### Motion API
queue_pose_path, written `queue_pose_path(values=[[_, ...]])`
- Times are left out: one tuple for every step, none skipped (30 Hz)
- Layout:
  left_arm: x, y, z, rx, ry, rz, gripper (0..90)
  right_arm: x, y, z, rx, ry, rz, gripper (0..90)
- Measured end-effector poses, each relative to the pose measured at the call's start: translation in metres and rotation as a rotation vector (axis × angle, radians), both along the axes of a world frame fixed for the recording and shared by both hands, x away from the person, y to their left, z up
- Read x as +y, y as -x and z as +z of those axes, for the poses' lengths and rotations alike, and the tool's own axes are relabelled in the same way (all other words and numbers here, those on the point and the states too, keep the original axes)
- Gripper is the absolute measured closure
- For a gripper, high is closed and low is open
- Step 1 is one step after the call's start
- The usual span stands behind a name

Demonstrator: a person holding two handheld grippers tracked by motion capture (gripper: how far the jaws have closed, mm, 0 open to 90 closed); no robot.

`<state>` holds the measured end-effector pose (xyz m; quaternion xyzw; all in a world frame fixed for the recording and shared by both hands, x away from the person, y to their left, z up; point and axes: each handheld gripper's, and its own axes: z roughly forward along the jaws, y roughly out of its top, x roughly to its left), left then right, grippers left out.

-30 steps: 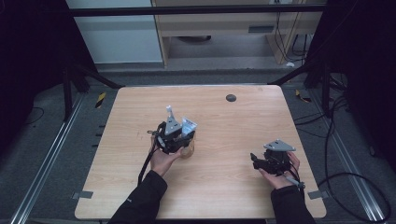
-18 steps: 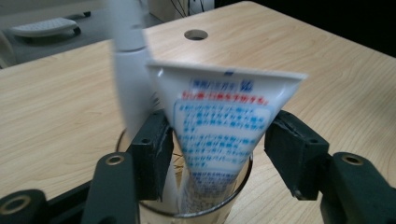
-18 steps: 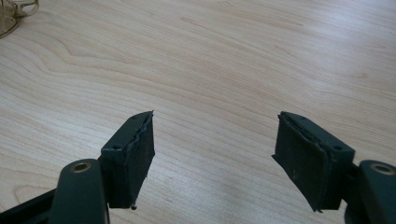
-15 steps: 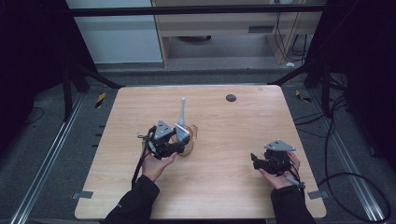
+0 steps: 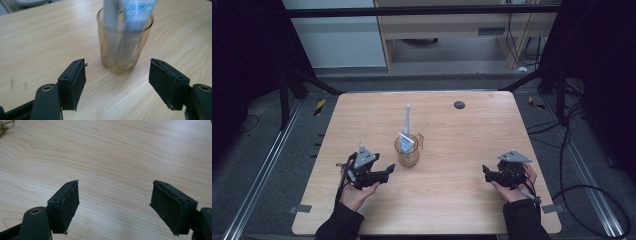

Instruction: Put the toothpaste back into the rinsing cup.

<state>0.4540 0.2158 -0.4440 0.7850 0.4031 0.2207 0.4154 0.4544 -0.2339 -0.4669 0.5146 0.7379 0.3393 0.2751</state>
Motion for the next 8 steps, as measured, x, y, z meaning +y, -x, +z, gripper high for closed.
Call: queue_pose_path(values=[[0.006, 0.002, -0.003, 0.008, -0.005, 0.013, 28.1, -0.001, 0.001, 0.000, -0.005, -0.001, -0.001, 22.5], [0.011, 0.004, -0.006, 0.014, -0.012, 0.027, 28.1, -0.002, 0.001, 0.000, -0.004, 0.002, 0.000, 22.3], [0.017, 0.005, -0.009, 0.020, -0.024, 0.043, 28.1, -0.002, 0.002, 0.000, 0.000, -0.005, -0.002, 22.1], [0.023, 0.007, -0.012, 0.028, -0.036, 0.059, 28.1, -0.003, 0.002, 0.000, 0.003, -0.007, -0.003, 21.9], [0.029, 0.008, -0.014, 0.031, -0.045, 0.076, 28.1, -0.003, 0.001, -0.001, 0.008, -0.006, -0.003, 21.5], [0.035, 0.010, -0.016, 0.026, -0.060, 0.090, 28.1, -0.004, 0.001, -0.001, 0.012, -0.004, -0.005, 21.5], [0.041, 0.011, -0.018, 0.023, -0.069, 0.100, 28.1, -0.004, 0.001, -0.001, 0.011, -0.001, -0.005, 21.3], [0.047, 0.011, -0.019, 0.029, -0.070, 0.111, 28.1, -0.005, 0.001, -0.002, 0.010, 0.004, -0.008, 20.9]])
